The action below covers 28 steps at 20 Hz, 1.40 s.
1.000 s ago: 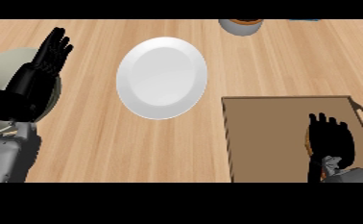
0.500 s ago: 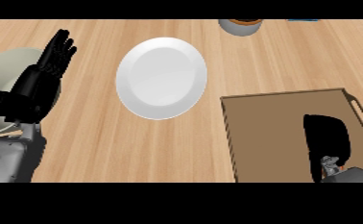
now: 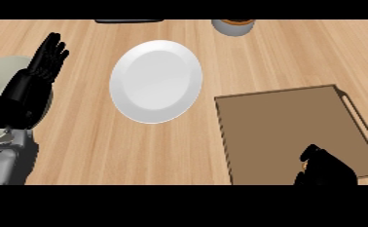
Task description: Pick the croissant from the tray and place it in the plate
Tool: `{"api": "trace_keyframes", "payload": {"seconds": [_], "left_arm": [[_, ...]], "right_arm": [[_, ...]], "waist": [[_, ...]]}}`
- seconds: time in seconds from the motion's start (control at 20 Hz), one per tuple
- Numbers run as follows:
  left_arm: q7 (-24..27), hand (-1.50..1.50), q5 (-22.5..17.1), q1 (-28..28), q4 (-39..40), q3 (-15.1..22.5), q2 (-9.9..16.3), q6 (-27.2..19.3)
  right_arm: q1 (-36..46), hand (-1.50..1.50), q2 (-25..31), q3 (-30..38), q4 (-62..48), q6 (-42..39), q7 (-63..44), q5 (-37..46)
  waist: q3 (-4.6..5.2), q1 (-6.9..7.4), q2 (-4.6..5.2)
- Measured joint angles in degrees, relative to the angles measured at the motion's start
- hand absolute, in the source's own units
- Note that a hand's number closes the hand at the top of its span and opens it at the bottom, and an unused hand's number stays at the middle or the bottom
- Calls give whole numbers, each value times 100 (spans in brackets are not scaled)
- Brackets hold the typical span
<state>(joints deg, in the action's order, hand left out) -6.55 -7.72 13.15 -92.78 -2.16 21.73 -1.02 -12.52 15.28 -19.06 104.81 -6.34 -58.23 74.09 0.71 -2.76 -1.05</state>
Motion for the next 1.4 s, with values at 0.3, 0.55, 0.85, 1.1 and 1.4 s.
{"api": "trace_keyframes", "payload": {"seconds": [0.3, 0.55, 0.85, 1.1, 1.4], "left_arm": [[76, 0, 44, 76, 120, 21, -56, 48], [45, 0, 88, 196, 146, 101, -147, 60], [90, 0, 175, 290, 185, 139, -249, 48], [28, 0, 182, 340, 176, 135, -252, 120], [-31, 0, 141, 402, 125, 141, -268, 219]], "right_arm": [[-534, 150, -756, -1126, 1352, 254, -241, 993], [-103, 150, -1236, -2096, 1920, 307, -250, 1696], [1128, 150, -1351, -2777, 1646, 570, -545, 1650], [2436, 150, -1426, -2644, 1090, 610, -773, 993], [3878, 150, -1460, -1933, -81, 901, -743, 5]], "waist": [[-47, 106, 51], [-58, 209, 71], [-63, 307, 102], [-65, 379, 120], [-66, 487, 139]]}}
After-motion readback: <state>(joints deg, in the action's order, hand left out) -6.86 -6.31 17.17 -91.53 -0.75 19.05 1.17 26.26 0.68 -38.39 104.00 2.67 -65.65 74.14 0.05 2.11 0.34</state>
